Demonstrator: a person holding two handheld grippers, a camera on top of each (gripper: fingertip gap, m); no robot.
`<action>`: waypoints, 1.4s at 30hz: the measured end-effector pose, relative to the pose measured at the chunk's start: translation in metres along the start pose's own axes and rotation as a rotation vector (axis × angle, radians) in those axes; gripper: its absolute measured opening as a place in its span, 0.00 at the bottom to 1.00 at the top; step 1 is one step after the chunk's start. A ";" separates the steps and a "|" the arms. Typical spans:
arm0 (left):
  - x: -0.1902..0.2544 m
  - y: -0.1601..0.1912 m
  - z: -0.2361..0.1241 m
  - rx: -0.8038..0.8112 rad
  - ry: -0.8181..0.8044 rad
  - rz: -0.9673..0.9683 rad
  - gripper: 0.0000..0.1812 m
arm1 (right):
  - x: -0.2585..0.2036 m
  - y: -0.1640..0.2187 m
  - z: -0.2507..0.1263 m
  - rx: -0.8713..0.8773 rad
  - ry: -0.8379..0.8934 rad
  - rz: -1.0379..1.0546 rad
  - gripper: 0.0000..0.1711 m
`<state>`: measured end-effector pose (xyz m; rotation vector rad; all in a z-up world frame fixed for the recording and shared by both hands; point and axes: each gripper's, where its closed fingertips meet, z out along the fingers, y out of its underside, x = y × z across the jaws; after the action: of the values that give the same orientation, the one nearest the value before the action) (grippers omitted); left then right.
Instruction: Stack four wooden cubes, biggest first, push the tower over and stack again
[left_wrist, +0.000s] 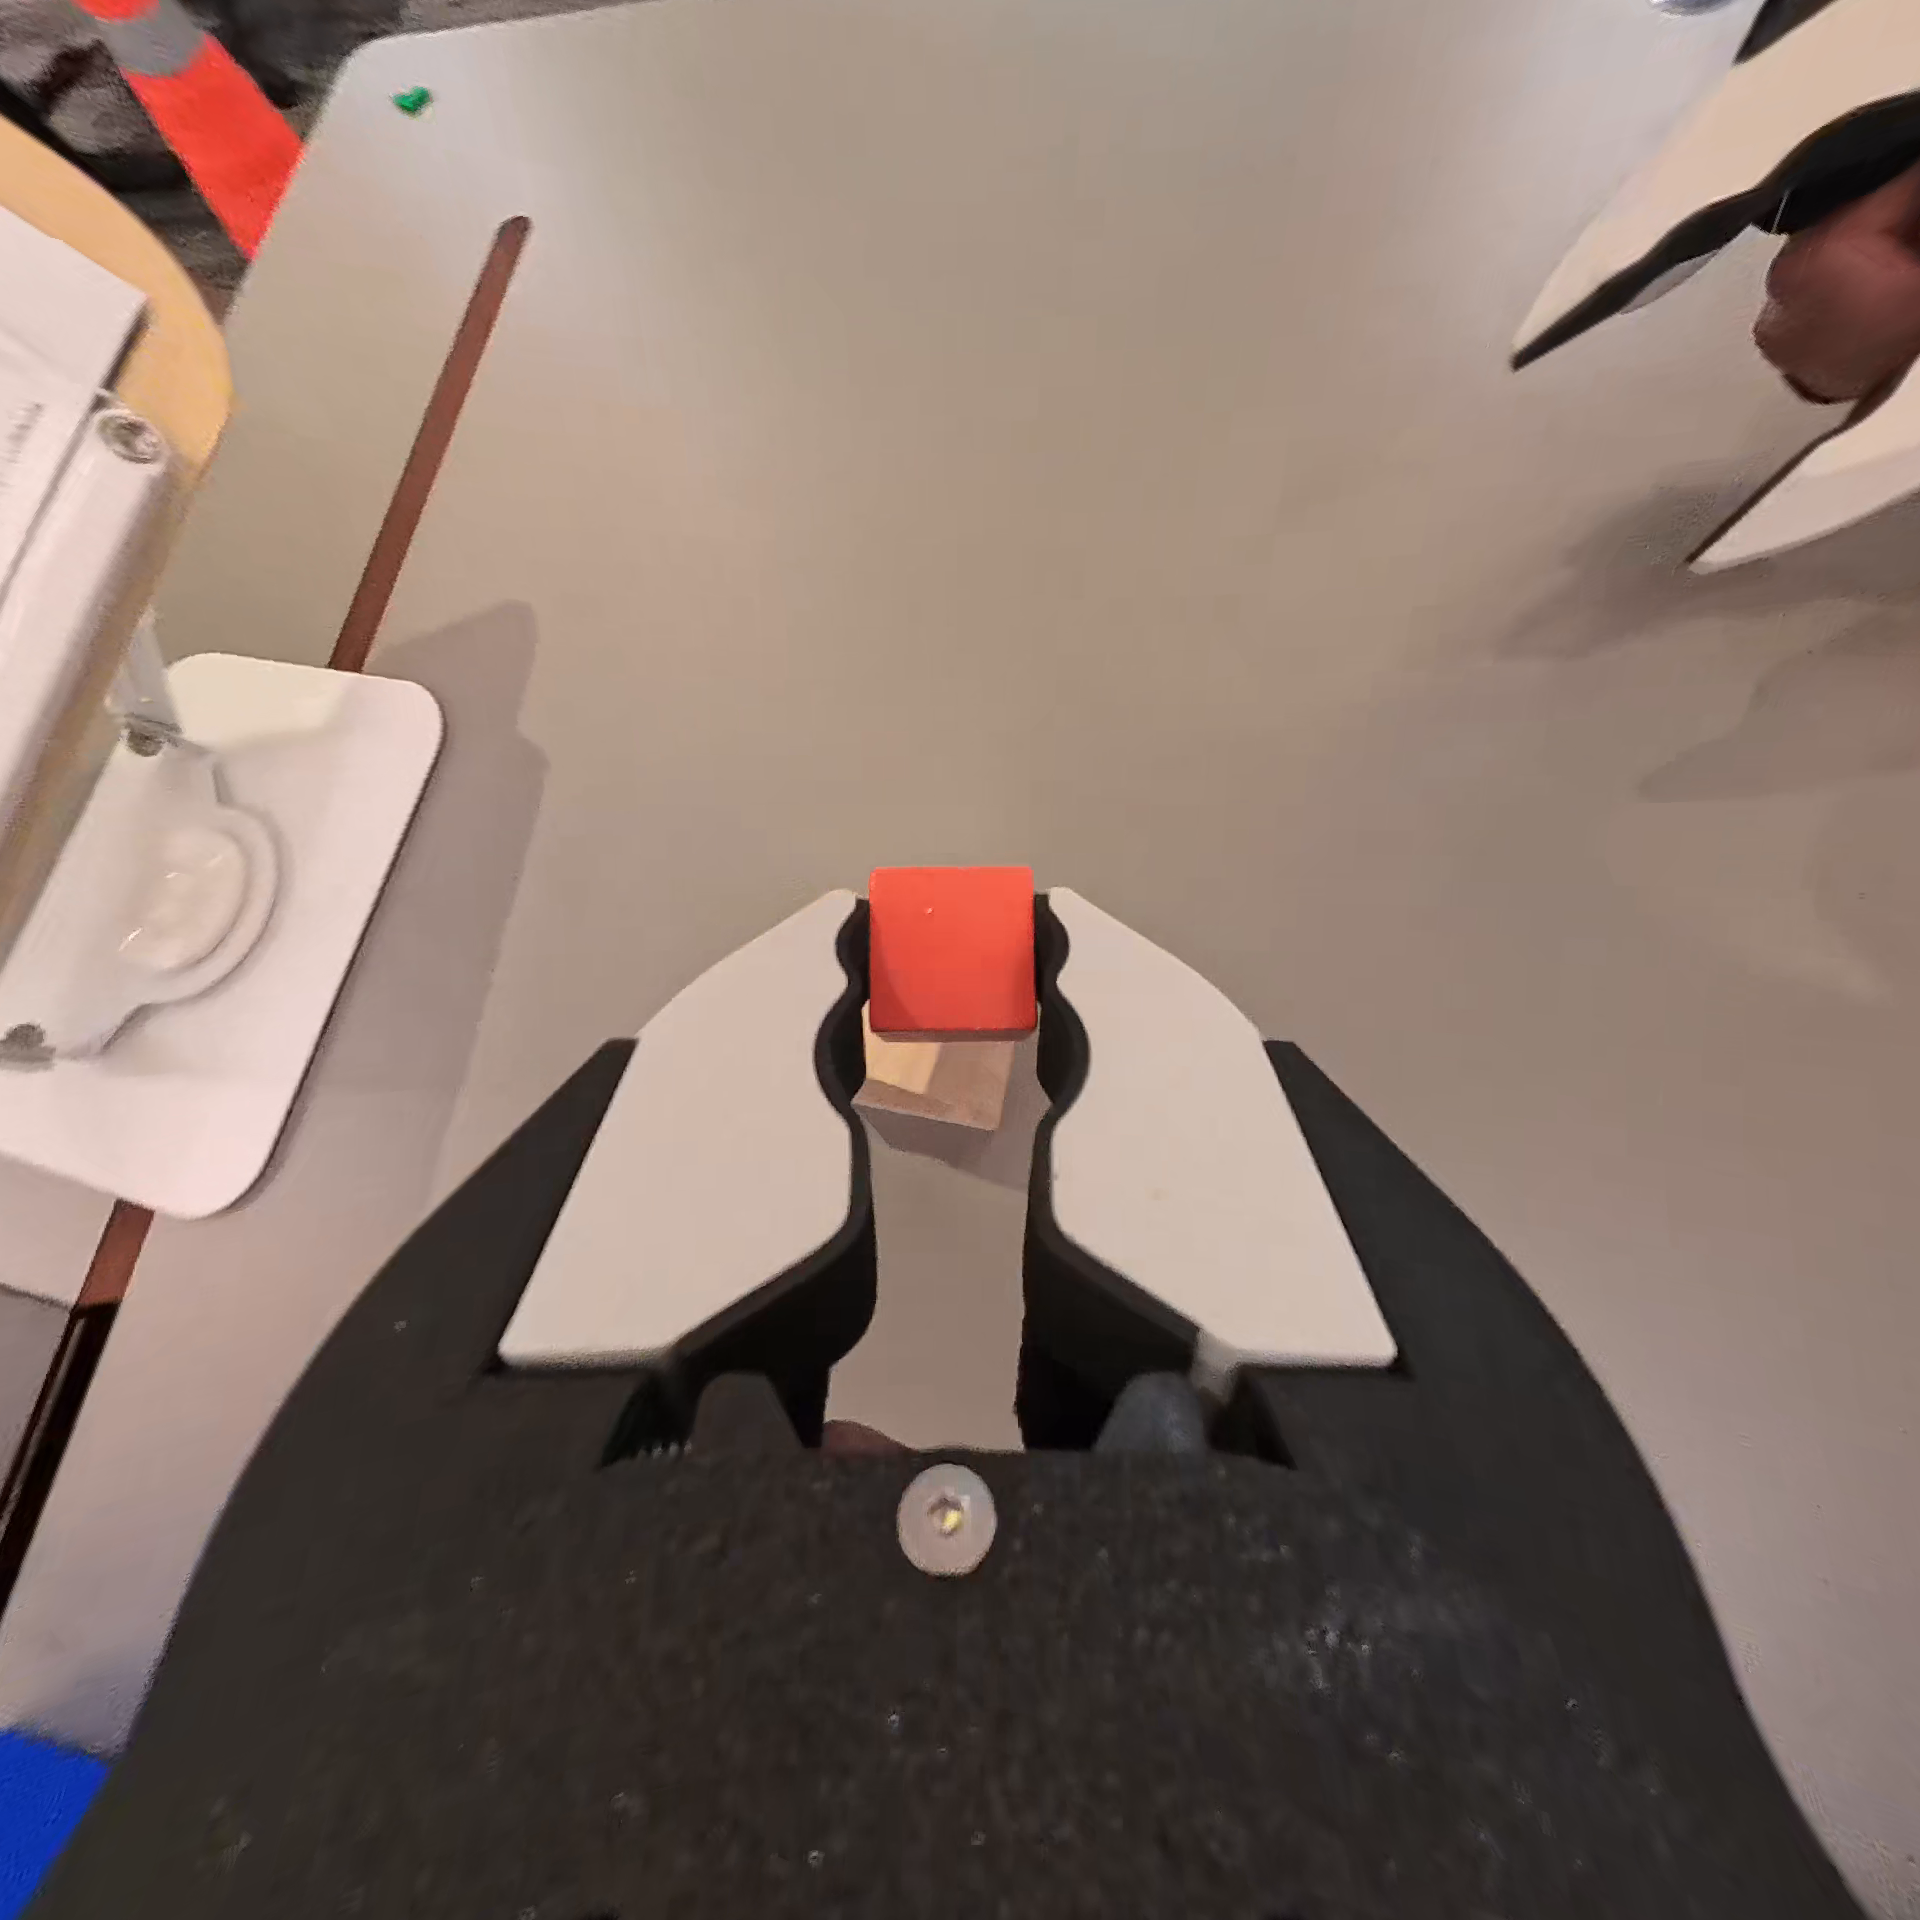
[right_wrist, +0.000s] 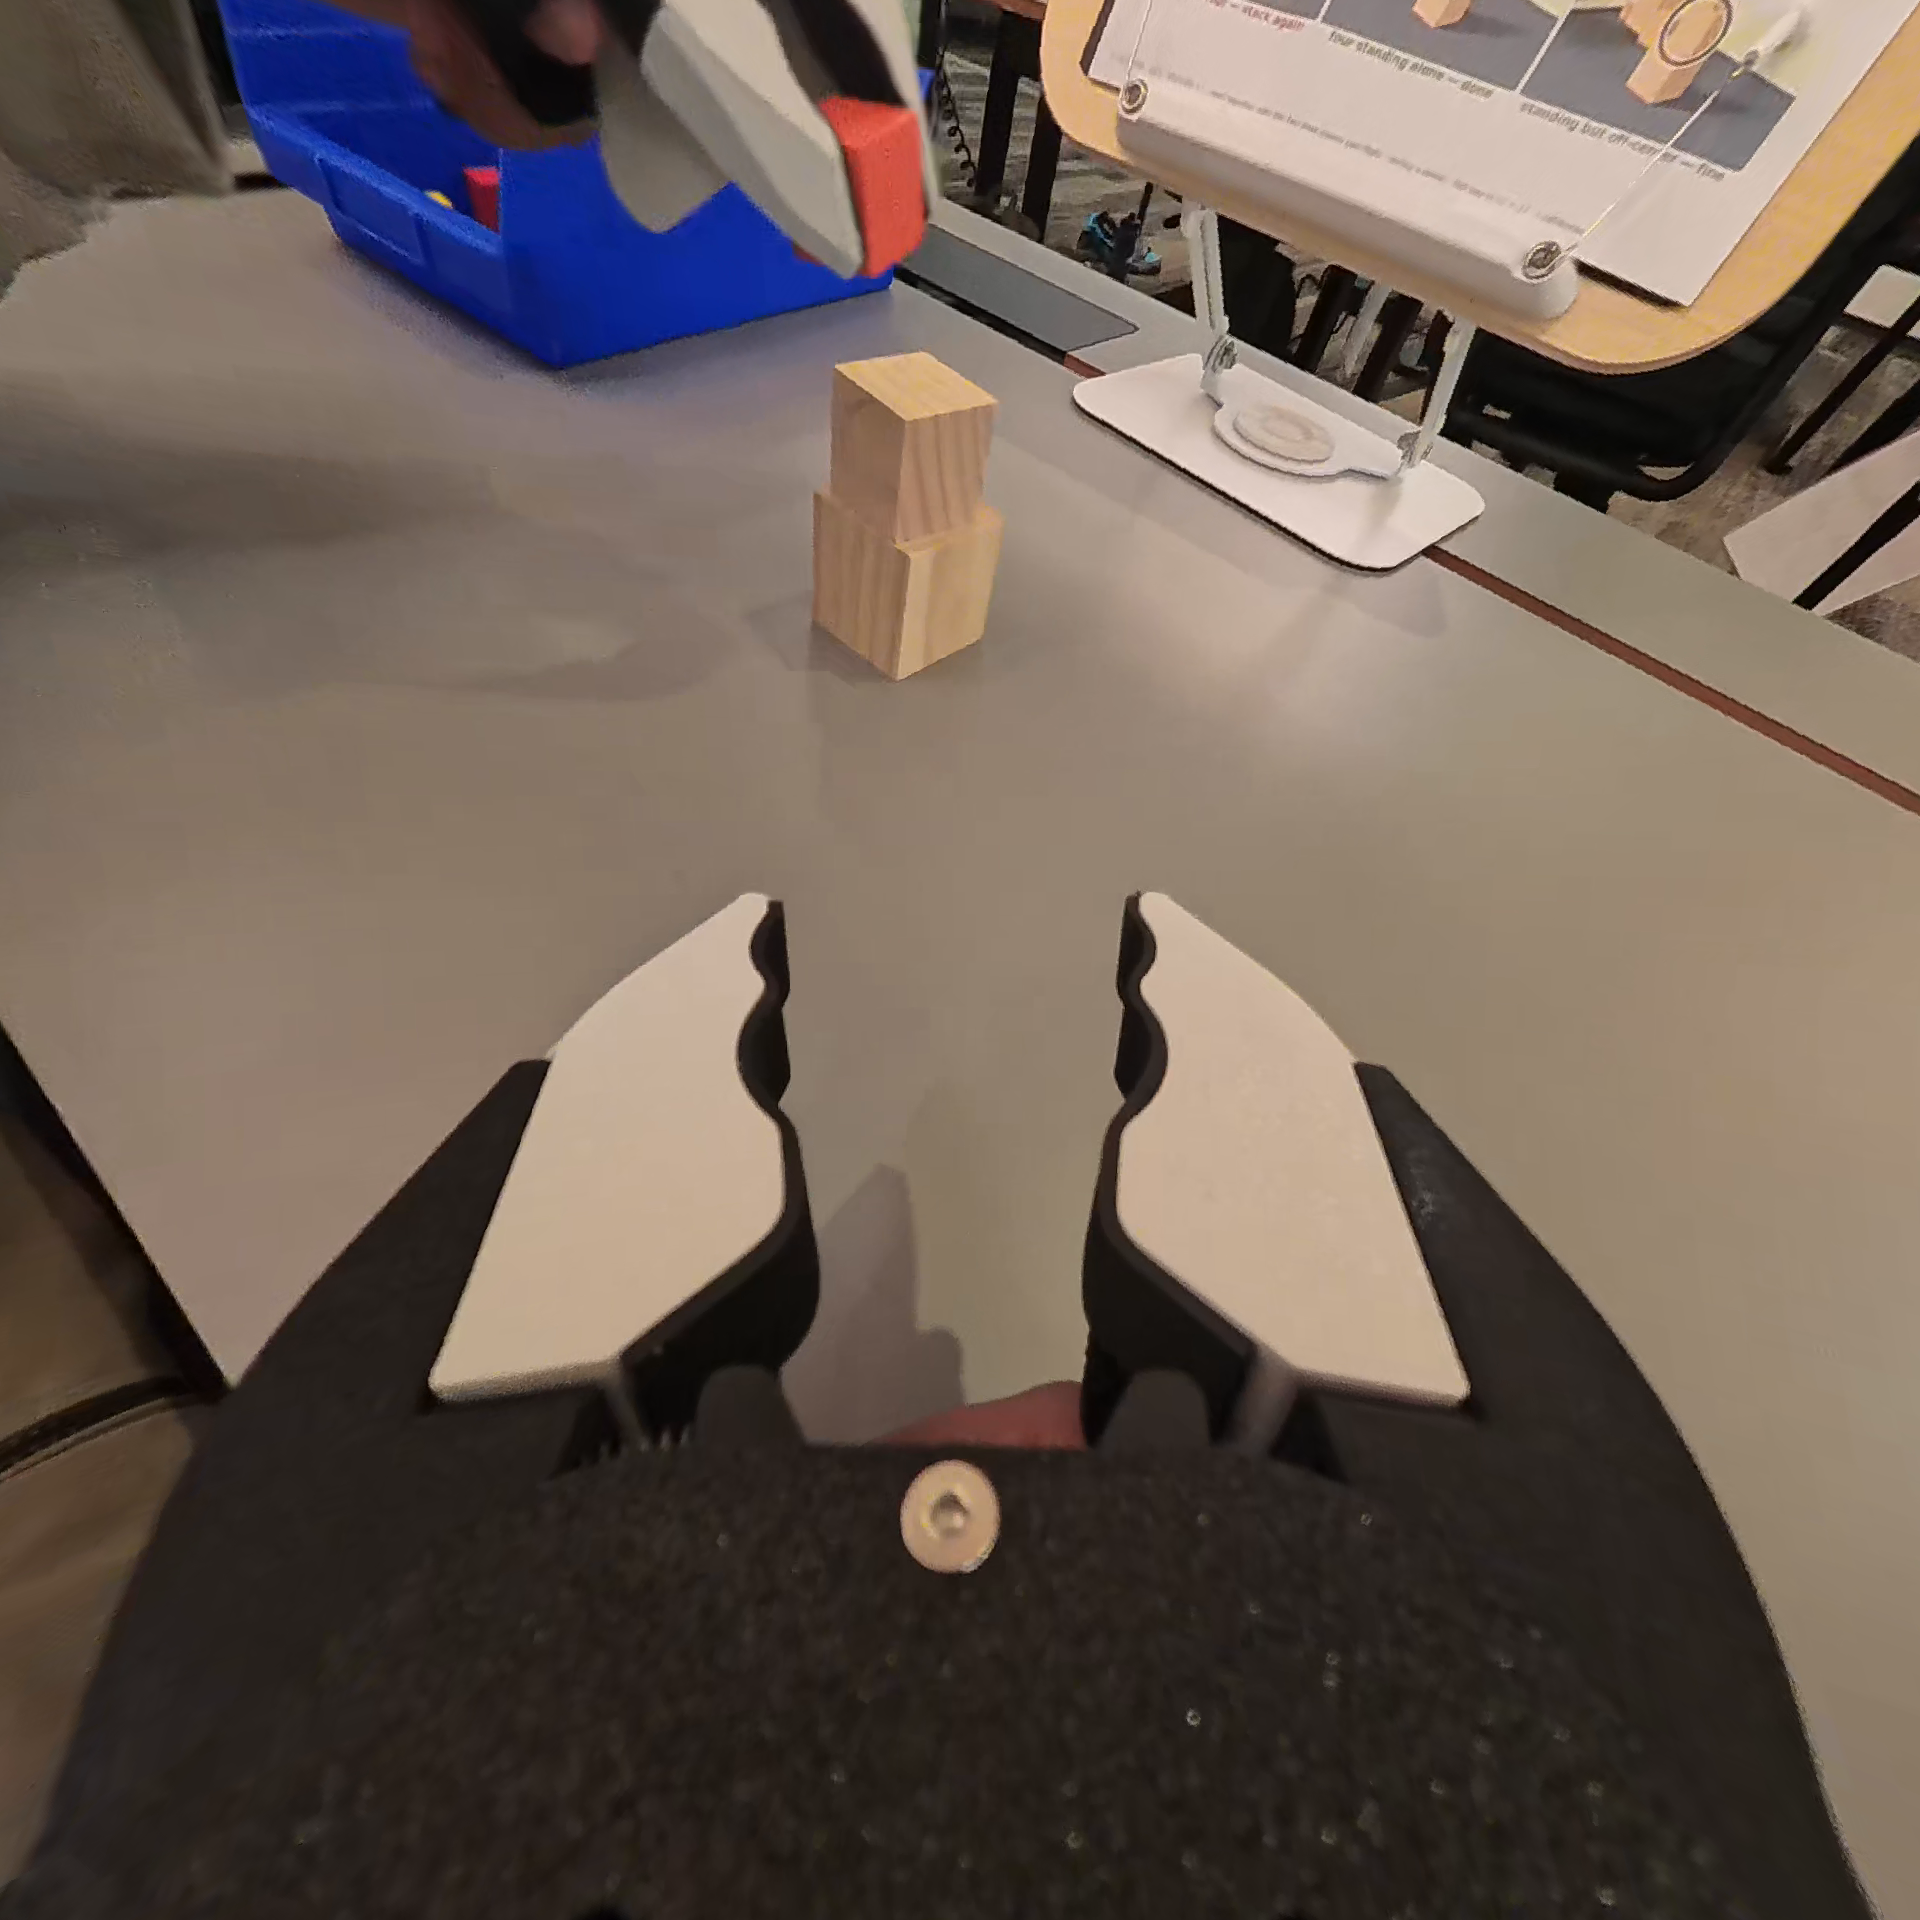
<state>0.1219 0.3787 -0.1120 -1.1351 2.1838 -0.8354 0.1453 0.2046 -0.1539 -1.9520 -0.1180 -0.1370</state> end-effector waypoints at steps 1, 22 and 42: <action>-0.003 0.001 0.003 -0.011 0.030 0.004 0.16 | -0.001 0.001 0.001 -0.006 0.000 -0.005 0.36; -0.018 0.028 0.030 -0.114 0.206 0.020 0.16 | 0.000 0.006 -0.001 -0.026 -0.016 -0.011 0.35; 0.131 0.007 -0.024 0.402 -0.549 -0.233 0.56 | 0.066 0.017 -0.135 0.146 0.192 0.208 0.35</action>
<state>0.0361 0.2778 -0.1233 -1.2405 1.3861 -0.8807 0.2078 0.0740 -0.1094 -1.7836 0.1960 -0.1725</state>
